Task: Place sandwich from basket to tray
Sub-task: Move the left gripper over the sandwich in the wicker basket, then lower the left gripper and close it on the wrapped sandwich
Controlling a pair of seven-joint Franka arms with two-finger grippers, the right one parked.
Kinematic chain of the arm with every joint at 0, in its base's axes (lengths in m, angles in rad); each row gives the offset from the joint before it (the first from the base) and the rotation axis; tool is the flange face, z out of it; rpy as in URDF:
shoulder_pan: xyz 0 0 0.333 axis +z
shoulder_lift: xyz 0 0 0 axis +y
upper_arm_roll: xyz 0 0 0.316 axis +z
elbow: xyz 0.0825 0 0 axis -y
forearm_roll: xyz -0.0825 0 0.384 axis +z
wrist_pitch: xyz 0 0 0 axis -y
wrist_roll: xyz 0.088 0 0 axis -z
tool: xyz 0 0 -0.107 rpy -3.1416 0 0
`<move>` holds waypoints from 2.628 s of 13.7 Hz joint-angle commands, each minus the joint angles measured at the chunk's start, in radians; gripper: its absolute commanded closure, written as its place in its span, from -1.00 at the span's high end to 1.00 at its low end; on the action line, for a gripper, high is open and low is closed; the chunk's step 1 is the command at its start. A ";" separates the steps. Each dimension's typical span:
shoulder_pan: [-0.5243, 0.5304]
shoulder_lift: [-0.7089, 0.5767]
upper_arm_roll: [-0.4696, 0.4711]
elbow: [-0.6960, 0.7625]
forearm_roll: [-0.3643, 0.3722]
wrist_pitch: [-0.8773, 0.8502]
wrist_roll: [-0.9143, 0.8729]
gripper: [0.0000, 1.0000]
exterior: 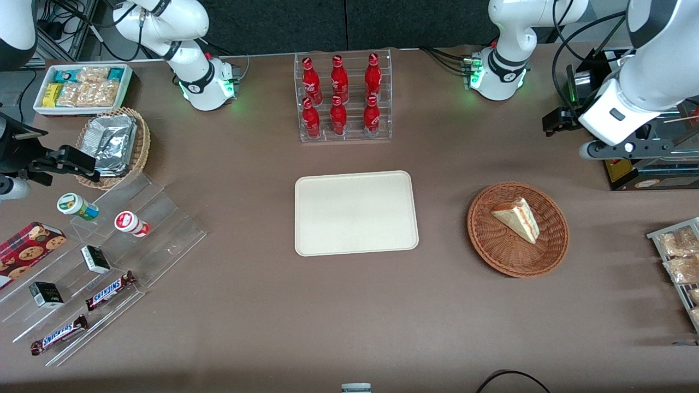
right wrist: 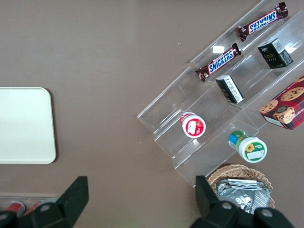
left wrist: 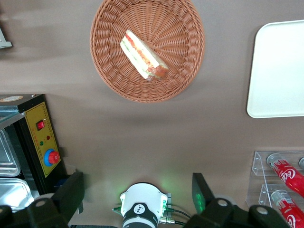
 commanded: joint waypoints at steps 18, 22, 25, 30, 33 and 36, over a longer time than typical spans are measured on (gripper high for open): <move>-0.007 0.036 0.074 -0.558 0.070 0.765 -0.643 1.00; -0.018 0.119 0.070 -0.600 0.096 0.925 -0.783 1.00; -0.025 0.163 0.070 -0.618 0.096 1.014 -0.828 1.00; -0.036 0.197 0.070 -0.618 0.095 1.063 -0.834 1.00; -0.036 0.219 0.070 -0.632 0.081 1.070 -0.834 1.00; -0.035 0.230 0.070 -0.638 0.081 1.071 -0.832 1.00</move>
